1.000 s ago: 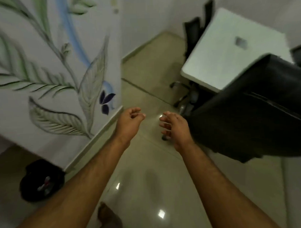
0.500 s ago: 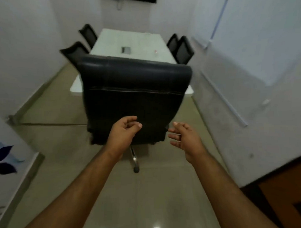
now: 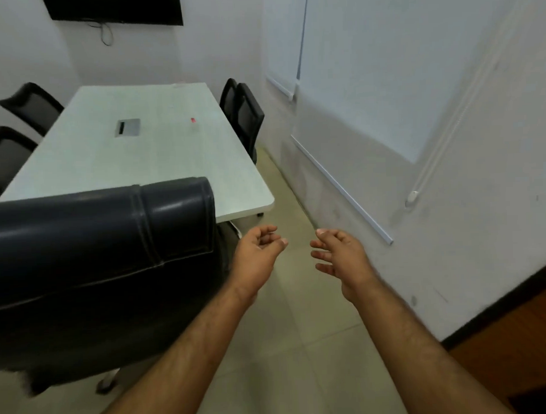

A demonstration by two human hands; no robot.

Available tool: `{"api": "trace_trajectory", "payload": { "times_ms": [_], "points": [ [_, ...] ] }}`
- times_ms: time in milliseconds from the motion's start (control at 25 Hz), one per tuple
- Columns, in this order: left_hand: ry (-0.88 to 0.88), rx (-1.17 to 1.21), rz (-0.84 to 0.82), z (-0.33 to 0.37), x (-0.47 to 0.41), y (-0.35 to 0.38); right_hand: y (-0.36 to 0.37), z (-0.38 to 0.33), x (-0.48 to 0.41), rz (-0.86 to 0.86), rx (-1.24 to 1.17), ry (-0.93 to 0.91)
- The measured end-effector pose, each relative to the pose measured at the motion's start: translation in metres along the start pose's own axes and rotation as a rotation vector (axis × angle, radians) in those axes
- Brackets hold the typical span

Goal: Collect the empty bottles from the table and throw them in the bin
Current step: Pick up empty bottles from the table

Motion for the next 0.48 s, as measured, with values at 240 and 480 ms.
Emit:
{"api": "trace_trajectory", "payload": {
  "times_ms": [240, 480],
  "points": [
    [-0.010, 0.008, 0.126, 0.040, -0.153, 0.031, -0.015, -0.048, -0.148, -0.078, 0.064, 0.036],
    [-0.009, -0.017, 0.320, 0.037, -0.318, 0.062, -0.025, -0.080, -0.338, -0.235, 0.121, 0.014]
  ]
}}
Point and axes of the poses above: each hand's wrist, its own x-axis away from the middle knuckle, its own y-axis out of the palm, z = x × y, the point moved 1 cm from there along -x, towards the middle knuckle, and after that the axes turned 5 degrees about -z, right-handed, at the moved point
